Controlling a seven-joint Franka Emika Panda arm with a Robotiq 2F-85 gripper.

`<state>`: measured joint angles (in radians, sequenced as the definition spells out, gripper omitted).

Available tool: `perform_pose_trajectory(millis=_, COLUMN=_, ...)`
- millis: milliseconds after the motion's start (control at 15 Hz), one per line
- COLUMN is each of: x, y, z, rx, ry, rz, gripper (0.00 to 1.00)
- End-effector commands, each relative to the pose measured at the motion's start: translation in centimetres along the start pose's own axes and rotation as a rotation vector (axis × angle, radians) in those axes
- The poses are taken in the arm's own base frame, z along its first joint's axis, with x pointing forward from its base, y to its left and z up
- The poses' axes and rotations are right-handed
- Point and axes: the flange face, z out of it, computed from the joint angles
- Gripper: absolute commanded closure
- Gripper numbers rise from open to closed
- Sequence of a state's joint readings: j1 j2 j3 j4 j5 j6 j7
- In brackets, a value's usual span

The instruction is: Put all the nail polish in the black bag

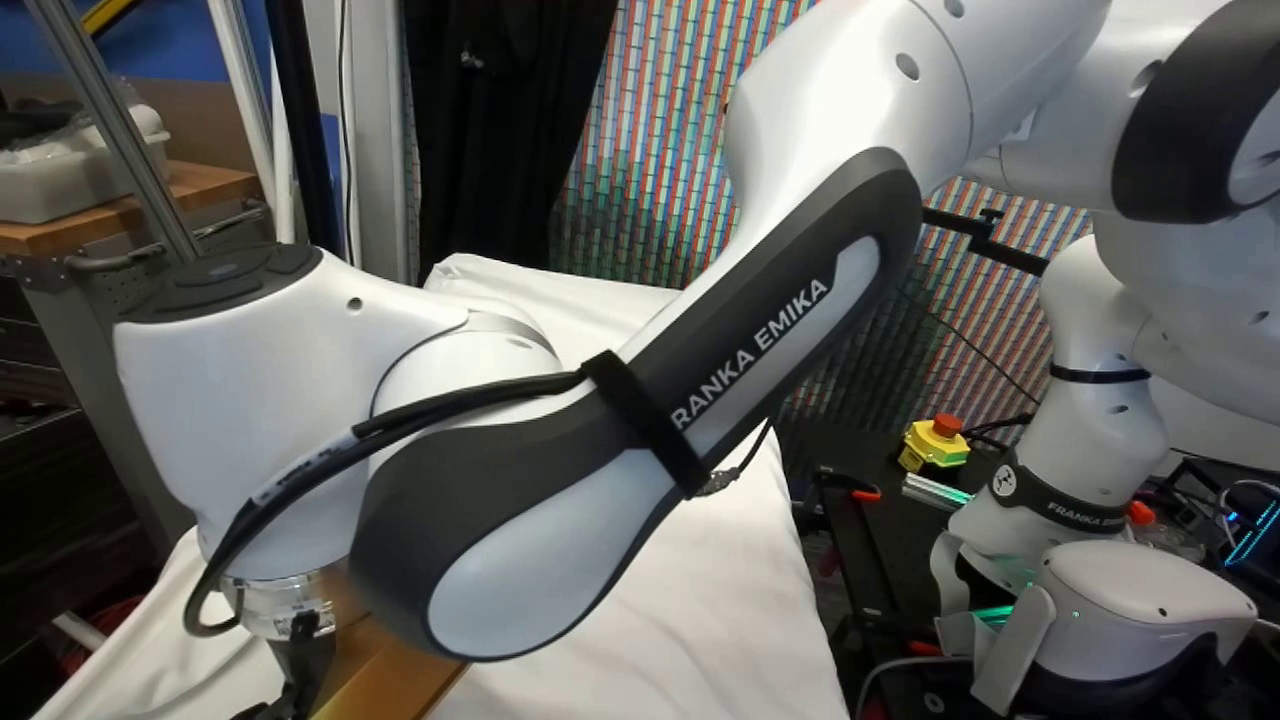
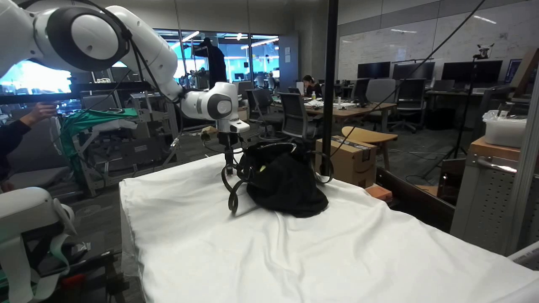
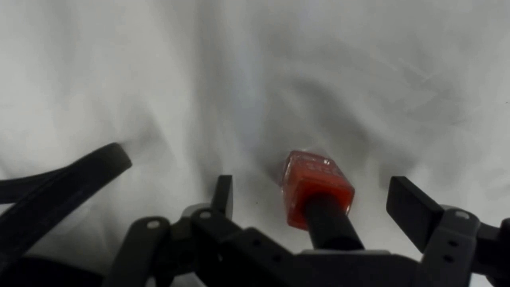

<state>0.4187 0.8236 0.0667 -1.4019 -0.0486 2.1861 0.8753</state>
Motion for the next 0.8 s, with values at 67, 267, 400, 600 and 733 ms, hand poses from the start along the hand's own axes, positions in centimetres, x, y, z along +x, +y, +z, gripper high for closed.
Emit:
perform_pose_trajectory(millis=67, x=0.65, y=-0.56, z=0.24, rx=-0.001, ry=0.008, rz=0.030, gripper=0.02)
perform_pose_trajectory(millis=267, x=0.66, y=-0.51, z=0.25, rx=-0.002, ry=0.009, rz=0.033, gripper=0.32)
perform_pose_trajectory(millis=400, x=0.65, y=-0.48, z=0.23, rx=-0.003, ry=0.006, rz=0.034, gripper=0.47)
perform_pose_trajectory(millis=600, x=0.56, y=-0.50, z=0.24, rx=-0.005, ry=0.002, rz=0.032, gripper=0.67)
perform_pose_trajectory(millis=733, x=0.42, y=-0.56, z=0.20, rx=-0.006, ry=-0.004, rz=0.027, gripper=0.81)
